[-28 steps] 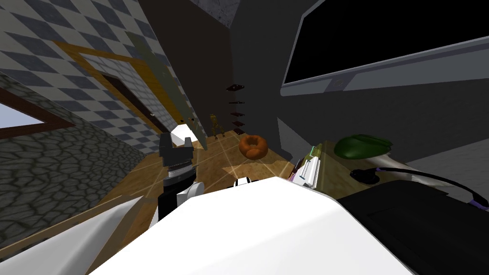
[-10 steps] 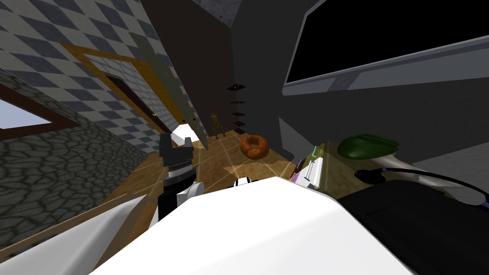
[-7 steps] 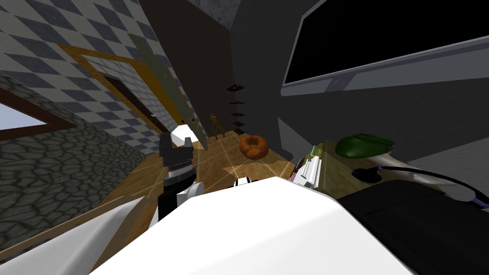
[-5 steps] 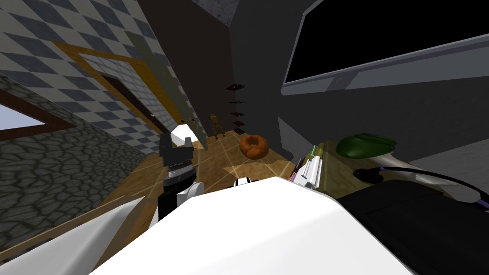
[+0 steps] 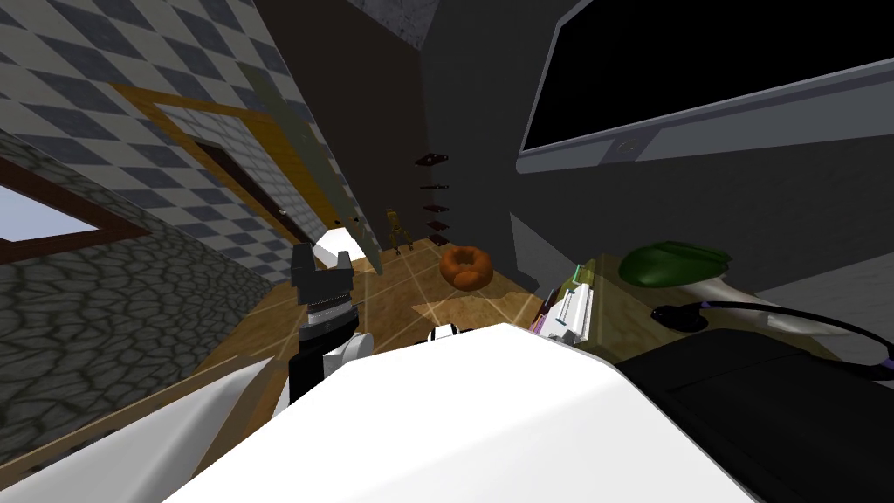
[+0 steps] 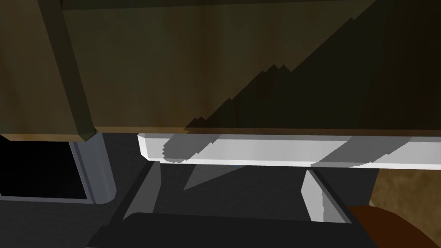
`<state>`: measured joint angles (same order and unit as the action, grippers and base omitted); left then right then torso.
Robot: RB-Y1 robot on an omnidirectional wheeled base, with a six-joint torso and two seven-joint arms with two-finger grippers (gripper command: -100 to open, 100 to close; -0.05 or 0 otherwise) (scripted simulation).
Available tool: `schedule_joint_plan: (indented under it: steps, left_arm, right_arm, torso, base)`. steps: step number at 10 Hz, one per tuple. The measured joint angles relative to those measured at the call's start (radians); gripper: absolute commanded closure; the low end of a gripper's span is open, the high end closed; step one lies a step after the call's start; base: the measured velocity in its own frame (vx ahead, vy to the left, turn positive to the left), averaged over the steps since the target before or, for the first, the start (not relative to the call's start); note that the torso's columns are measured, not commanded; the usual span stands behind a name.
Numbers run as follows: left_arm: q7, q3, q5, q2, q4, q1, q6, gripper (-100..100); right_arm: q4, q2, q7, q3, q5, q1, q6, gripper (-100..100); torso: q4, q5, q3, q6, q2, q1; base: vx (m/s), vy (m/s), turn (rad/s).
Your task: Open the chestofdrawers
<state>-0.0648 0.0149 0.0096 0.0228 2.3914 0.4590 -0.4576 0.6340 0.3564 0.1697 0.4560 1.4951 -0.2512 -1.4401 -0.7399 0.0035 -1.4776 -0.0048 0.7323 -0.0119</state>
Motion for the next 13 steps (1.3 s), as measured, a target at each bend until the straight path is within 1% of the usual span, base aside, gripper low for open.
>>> schedule_joint_plan:
  steps: [1,2,3,4,5,6,7,8,9,10,12,13]
  left_arm:
    - [0.0,0.0,0.0,0.0,0.0,0.0,0.0,0]
    - [0.0,0.0,0.0,0.0,0.0,0.0,0.0,0]
    - [0.0,0.0,0.0,0.0,0.0,0.0,0.0,0]
    - [0.0,0.0,0.0,0.0,0.0,0.0,0.0,0]
    - [0.0,0.0,0.0,0.0,0.0,0.0,0.0,0]
    - [0.0,0.0,0.0,0.0,0.0,0.0,0.0,0]
    - [0.0,0.0,0.0,0.0,0.0,0.0,0.0,0]
    - [0.0,0.0,0.0,0.0,0.0,0.0,0.0,0]
    - [0.0,0.0,0.0,0.0,0.0,0.0,0.0,0]
    - [0.0,0.0,0.0,0.0,0.0,0.0,0.0,0]
    - [0.0,0.0,0.0,0.0,0.0,0.0,0.0,0]
    - [0.0,0.0,0.0,0.0,0.0,0.0,0.0,0]
  right_arm:
    - [-0.008,0.007,-0.008,-0.001,-0.004,0.002,0.007,-100]
    - [0.002,0.017,-0.004,-0.005,-0.009,0.002,0.018,-100]
    - [0.003,0.016,-0.002,-0.005,-0.009,0.001,0.02,100]
    - [-0.006,0.006,-0.006,-0.002,-0.002,0.005,0.008,100]
    - [-0.013,-0.012,-0.009,0.002,0.008,0.005,-0.017,100]
    - [-0.011,-0.027,-0.009,0.007,0.016,-0.001,-0.036,100]
    - [-0.02,-0.044,-0.011,0.011,0.022,0.002,-0.046,100]
    - [0.012,-0.054,0.008,0.015,0.027,-0.011,-0.056,100]
    - [-0.014,-0.066,0.002,0.017,0.03,-0.001,-0.062,100]
    - [-0.019,-0.068,-0.002,0.018,0.03,0.001,-0.062,-100]
    - [-0.005,-0.042,0.001,0.009,0.011,0.013,-0.029,-100]
    - [-0.009,-0.032,-0.003,0.005,0.002,0.023,-0.013,-100]
  torso:
    - [-0.001,0.002,0.0,-0.001,0.0,-0.001]
    - [-0.001,0.003,0.0,-0.002,0.0,-0.001]
    - [0.001,-0.001,0.0,0.001,0.001,0.003]
    - [0.002,-0.003,0.0,0.003,0.003,0.003]
    - [0.002,-0.008,0.002,0.002,0.001,-0.002]
    - [0.003,-0.01,0.002,0.002,0.001,-0.003]
    - [0.003,-0.008,0.001,0.004,0.002,0.002]
    - [0.002,-0.005,0.001,0.005,0.005,0.009]
    - [0.002,-0.003,0.002,0.005,0.006,0.014]
    - [0.002,-0.002,0.002,0.005,0.007,0.016]
    - [0.001,-0.003,0.003,0.005,0.008,0.014]
    - [0.002,-0.003,0.002,0.005,0.007,0.013]
  base:
    - [-0.008,0.039,-0.008]
    - [-0.008,0.022,-0.009]
    - [0.016,-0.075,0.017]
    - [0.022,-0.119,-0.005]
    - [0.012,-0.084,-0.007]
    - [0.014,-0.075,0.0]
    - [0.015,-0.076,0.001]
    - [0.006,-0.048,-0.003]
    - [0.003,-0.018,0.001]
    - [-0.021,0.011,0.036]
    - [-0.042,0.031,0.025]
    - [-0.04,0.039,0.023]
